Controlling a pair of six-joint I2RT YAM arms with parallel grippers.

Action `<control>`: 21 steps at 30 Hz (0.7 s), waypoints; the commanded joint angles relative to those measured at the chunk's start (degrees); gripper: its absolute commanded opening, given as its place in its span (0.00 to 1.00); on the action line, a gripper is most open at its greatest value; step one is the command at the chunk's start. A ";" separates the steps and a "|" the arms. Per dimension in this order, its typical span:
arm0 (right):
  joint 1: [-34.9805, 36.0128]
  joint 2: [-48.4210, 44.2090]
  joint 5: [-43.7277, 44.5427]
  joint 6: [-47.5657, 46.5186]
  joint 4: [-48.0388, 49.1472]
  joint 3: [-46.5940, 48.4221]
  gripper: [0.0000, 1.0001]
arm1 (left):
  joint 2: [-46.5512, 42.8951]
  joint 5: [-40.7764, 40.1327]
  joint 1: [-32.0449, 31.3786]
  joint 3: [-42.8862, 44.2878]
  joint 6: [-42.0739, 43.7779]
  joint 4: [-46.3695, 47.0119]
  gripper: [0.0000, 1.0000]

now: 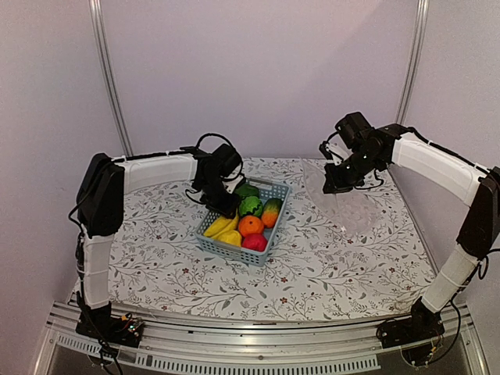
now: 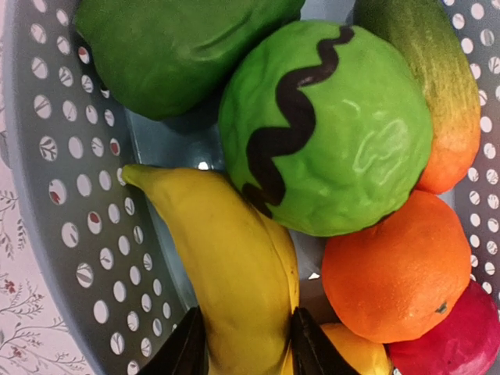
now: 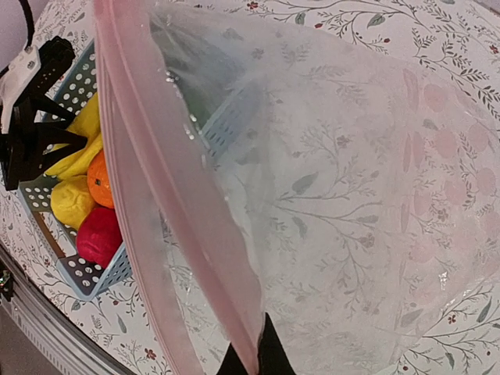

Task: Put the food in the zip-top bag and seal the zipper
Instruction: Pick up the fake fruit from the bin.

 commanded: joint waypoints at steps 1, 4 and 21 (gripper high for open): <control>0.12 0.60 -1.15 0.48 -0.26 1.68 0.00 | 0.33 1.39 0.17 1.26 0.13 -1.87 0.37; 0.14 0.60 -1.10 0.49 -0.39 1.68 0.00 | 0.77 1.41 0.15 1.51 -0.51 -2.36 0.41; 0.09 1.81 -0.15 0.13 -3.52 6.21 0.00 | -12.59 -1.71 0.03 9.15 -8.43 -3.55 0.06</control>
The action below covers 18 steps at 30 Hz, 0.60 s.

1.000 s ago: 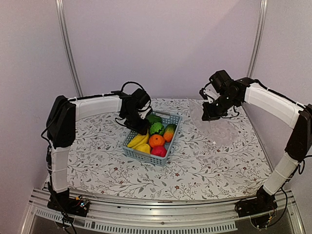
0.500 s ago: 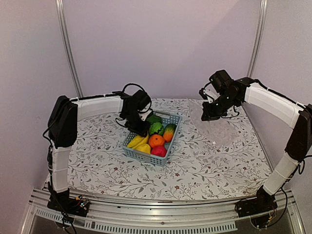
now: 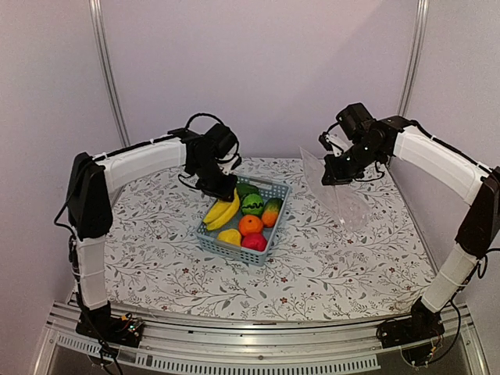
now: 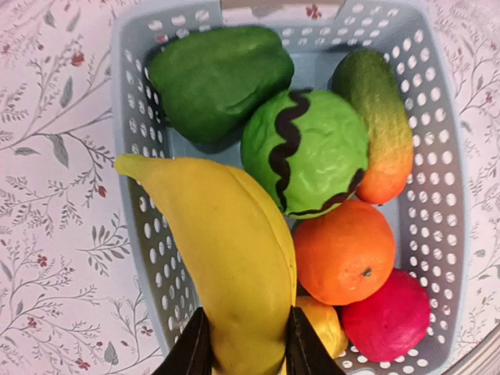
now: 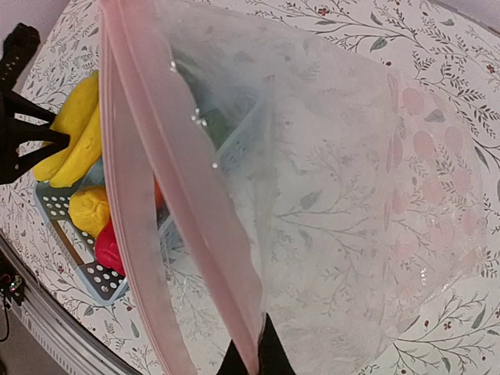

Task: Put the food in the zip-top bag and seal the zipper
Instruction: Pick up the fake fruit from the bin, then place the fake fruit in the zipper food storage bag.

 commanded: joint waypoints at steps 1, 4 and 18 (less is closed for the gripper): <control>0.12 1.45 0.20 0.02 -1.56 1.44 0.00 | -10.43 -0.35 -0.06 4.13 -4.79 3.20 0.06; 0.10 2.24 -0.48 0.28 -2.05 2.87 0.00 | -14.29 0.84 -0.48 3.87 -7.65 8.68 0.06; 2.71 4.10 2.19 11.61 0.49 8.43 0.00 | -24.54 7.13 -2.03 -16.16 -24.93 63.23 0.00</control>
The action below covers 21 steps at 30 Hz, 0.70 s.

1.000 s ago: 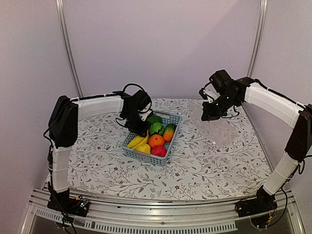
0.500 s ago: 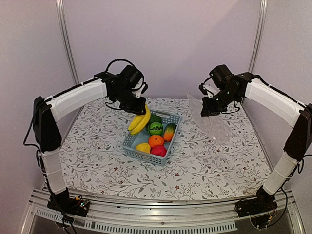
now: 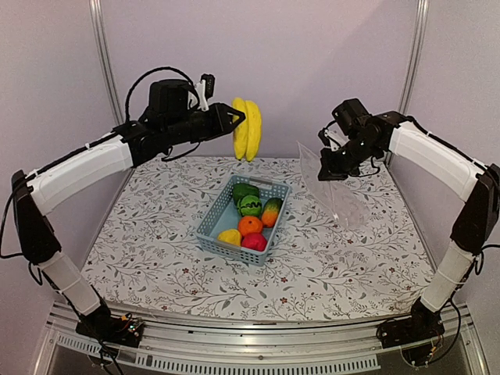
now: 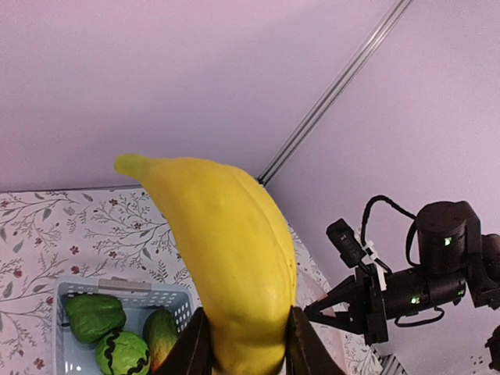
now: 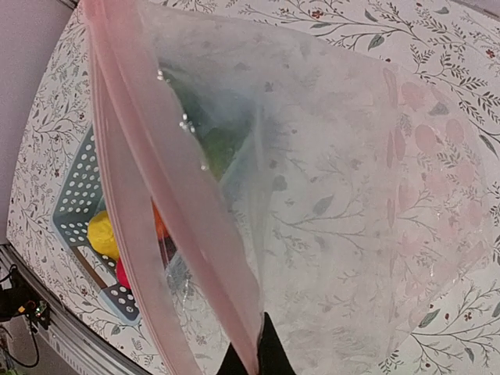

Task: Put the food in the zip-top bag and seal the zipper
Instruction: Place the fake fruit in the zipper food storage bag.

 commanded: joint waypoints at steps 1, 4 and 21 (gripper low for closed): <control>2.01 2.14 2.91 6.72 1.69 5.30 0.00 | 1.51 1.55 -1.18 -2.77 -6.60 21.21 0.00; 2.02 3.15 4.62 10.38 2.84 5.76 0.00 | 3.32 0.77 -2.55 -3.54 -10.03 26.64 0.00; 2.11 1.88 3.27 17.52 8.38 5.66 0.00 | 19.56 -7.27 -7.92 7.09 -18.21 30.40 0.00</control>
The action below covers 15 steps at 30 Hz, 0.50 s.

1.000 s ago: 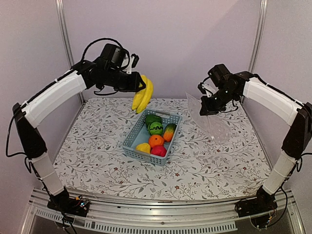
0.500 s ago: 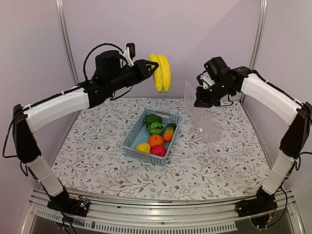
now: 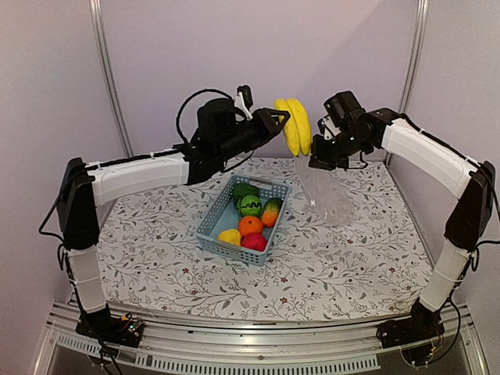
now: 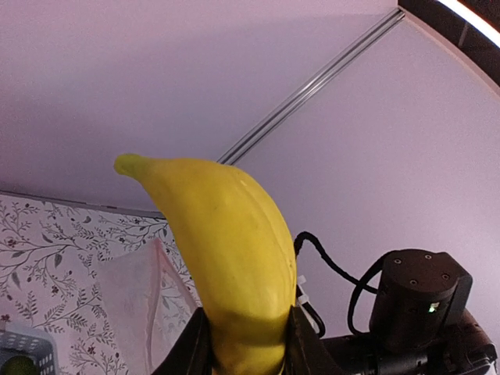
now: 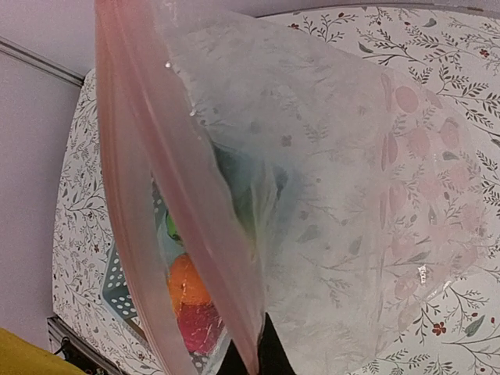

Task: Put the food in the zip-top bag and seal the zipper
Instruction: Place the fake fruit in the zipper food storage bag.

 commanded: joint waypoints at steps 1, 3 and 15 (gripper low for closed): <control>0.16 -1.62 -0.98 3.47 2.36 0.89 0.00 | 2.42 -5.32 -0.31 3.93 -1.85 -1.22 0.00; 0.17 -2.23 -0.83 3.96 2.47 1.15 0.00 | 4.08 -7.34 -0.16 5.80 -2.99 -3.04 0.00; 0.15 -4.59 5.18 4.29 2.29 1.74 0.00 | 7.64 -10.06 -0.51 9.62 -1.06 -10.03 0.00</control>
